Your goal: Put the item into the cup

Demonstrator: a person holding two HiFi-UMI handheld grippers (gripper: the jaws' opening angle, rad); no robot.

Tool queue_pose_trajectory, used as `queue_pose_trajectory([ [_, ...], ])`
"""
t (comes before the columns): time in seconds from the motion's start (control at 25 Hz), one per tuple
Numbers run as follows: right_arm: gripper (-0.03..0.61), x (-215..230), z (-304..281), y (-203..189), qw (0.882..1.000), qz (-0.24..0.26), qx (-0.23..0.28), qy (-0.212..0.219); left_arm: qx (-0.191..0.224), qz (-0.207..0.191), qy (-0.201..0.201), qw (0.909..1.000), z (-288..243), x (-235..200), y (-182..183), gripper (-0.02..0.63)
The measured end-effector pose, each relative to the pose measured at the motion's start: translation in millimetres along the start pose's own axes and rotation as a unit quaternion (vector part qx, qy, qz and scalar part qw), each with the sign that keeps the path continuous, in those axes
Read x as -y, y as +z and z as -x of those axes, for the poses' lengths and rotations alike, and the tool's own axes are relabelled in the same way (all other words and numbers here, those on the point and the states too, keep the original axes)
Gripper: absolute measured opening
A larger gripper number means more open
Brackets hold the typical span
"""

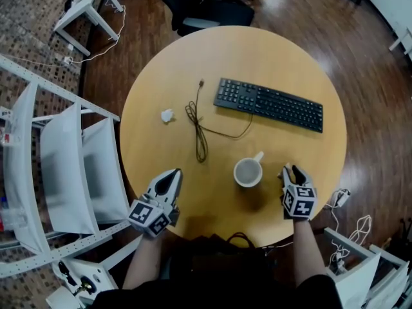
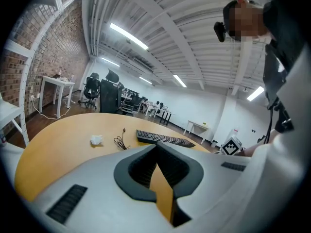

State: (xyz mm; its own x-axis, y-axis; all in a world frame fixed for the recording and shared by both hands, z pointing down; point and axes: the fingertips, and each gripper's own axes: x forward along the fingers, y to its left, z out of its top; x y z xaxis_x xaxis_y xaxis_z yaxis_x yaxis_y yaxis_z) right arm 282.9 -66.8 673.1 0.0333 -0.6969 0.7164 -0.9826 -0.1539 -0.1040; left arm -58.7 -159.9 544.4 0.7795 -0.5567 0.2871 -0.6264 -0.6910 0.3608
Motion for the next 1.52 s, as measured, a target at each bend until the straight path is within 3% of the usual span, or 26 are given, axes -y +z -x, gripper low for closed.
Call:
queue_pose_trajectory([
  [0.36,0.004,2,3,-2,1.000,0.003,-0.003,-0.011,-0.015,0.005,-0.005,0.9999,0,3,-10,-0.008],
  [0.92,-0.002,-4,39,44,0.997,0.031,0.063,-0.019,0.027,-0.001,-0.009,0.9996,14,6,12,-0.008],
  [1.52,-0.002,-50,110,103,0.983,0.065,0.172,-0.001,0.100,-0.025,0.003,0.9947,71,9,53,-0.008],
])
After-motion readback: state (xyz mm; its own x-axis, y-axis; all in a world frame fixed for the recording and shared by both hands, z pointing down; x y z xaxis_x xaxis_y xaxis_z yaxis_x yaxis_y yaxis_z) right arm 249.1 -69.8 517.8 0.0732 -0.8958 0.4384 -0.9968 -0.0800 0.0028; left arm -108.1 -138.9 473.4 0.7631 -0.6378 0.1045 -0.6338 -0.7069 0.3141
